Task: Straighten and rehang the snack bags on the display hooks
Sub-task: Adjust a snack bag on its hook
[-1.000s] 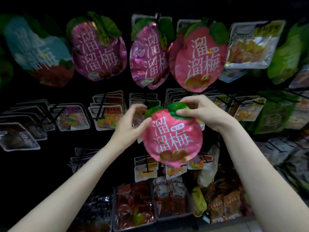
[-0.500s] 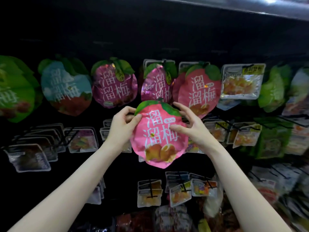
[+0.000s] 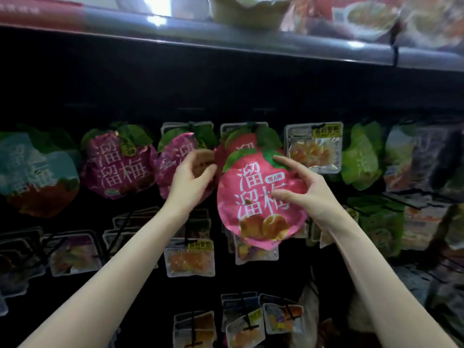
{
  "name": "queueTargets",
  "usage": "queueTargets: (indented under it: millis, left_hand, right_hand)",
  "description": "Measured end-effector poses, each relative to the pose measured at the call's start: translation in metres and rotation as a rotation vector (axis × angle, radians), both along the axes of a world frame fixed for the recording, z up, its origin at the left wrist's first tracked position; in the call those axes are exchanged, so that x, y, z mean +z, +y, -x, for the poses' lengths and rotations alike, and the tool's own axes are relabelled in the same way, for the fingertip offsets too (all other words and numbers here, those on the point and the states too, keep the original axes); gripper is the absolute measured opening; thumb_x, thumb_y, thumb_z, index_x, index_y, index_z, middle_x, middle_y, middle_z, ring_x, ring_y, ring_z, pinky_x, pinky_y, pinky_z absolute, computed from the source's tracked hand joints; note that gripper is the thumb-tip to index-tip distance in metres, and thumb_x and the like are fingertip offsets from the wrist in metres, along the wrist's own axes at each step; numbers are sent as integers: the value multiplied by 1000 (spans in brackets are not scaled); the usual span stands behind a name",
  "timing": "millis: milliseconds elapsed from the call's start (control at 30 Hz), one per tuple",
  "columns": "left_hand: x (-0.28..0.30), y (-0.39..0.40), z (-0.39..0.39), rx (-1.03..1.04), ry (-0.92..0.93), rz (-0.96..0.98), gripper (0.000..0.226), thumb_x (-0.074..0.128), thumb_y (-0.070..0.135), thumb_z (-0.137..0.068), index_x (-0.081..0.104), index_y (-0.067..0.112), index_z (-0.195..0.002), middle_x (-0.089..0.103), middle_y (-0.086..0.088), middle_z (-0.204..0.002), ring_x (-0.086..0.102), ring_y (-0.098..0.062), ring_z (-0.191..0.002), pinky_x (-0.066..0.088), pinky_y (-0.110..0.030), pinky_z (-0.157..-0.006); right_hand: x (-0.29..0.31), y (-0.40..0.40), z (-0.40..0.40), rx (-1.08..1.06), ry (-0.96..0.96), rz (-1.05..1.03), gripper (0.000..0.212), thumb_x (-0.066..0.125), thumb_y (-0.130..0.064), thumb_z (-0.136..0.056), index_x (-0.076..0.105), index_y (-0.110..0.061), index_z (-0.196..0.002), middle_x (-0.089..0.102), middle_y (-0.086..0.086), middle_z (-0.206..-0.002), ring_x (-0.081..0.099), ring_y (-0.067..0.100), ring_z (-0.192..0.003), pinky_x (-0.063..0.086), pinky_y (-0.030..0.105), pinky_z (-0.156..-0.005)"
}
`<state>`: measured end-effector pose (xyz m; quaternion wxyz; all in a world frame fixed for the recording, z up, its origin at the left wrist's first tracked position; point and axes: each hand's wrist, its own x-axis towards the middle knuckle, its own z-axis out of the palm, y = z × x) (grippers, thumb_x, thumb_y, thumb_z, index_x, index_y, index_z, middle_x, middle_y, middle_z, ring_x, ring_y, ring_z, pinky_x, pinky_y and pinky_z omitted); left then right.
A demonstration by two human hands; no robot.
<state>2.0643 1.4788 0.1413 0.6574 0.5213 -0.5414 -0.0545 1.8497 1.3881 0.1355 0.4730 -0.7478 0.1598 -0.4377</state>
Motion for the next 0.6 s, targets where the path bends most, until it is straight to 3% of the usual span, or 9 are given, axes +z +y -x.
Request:
queueTargets:
  millis: [67, 133, 233, 333, 467, 600]
  left_hand:
    - [8, -17, 8, 88, -57, 65, 21, 53, 10, -92, 54, 23, -108, 59, 7, -109, 56, 0, -100, 43, -9, -84]
    - [12, -34, 19, 174, -113, 81, 21, 50, 11, -94, 55, 20, -113, 58, 5, -113, 54, -7, -106, 42, -16, -89]
    - [16, -48, 23, 284, -141, 26, 33, 50, 19, -95, 47, 14, -128, 52, 3, -121, 48, -12, -115, 40, -26, -95]
    - [23, -56, 20, 278, -79, -78, 51, 55, 24, -92, 34, 15, -138, 46, 3, -127, 45, -11, -115, 39, -24, -90]
    - [25, -63, 23, 291, -31, -200, 47, 57, 24, -91, 38, 15, -133, 51, -3, -124, 51, -14, -106, 43, -25, -82]
    - [8, -68, 42, 313, -66, -155, 37, 56, 21, -92, 46, 13, -127, 57, -3, -118, 55, -17, -108, 47, -27, -85]
  right_hand:
    - [14, -15, 10, 8, -28, 47, 62, 76, -7, -70, 56, -35, -122, 60, 0, -119, 67, 15, -98, 57, 31, -78]
    - [26, -32, 19, 55, -38, 98, 60, 74, -6, -73, 55, -34, -123, 59, -4, -117, 66, 12, -98, 56, 26, -74]
    - [33, -50, 22, 100, 79, 190, 60, 74, -7, -75, 54, -35, -124, 58, -6, -119, 65, 8, -98, 56, 23, -73]
    - [29, -68, 24, 135, 135, 225, 58, 74, -8, -75, 54, -37, -122, 57, -6, -120, 65, 2, -94, 55, 19, -70]
    - [24, -83, 28, 142, 99, 188, 56, 74, -10, -75, 53, -39, -119, 55, -11, -119, 64, -2, -93, 53, 15, -68]
    - [23, -90, 32, 107, 99, 230, 56, 74, -13, -75, 52, -42, -119, 52, -11, -123, 61, 4, -101, 54, 16, -71]
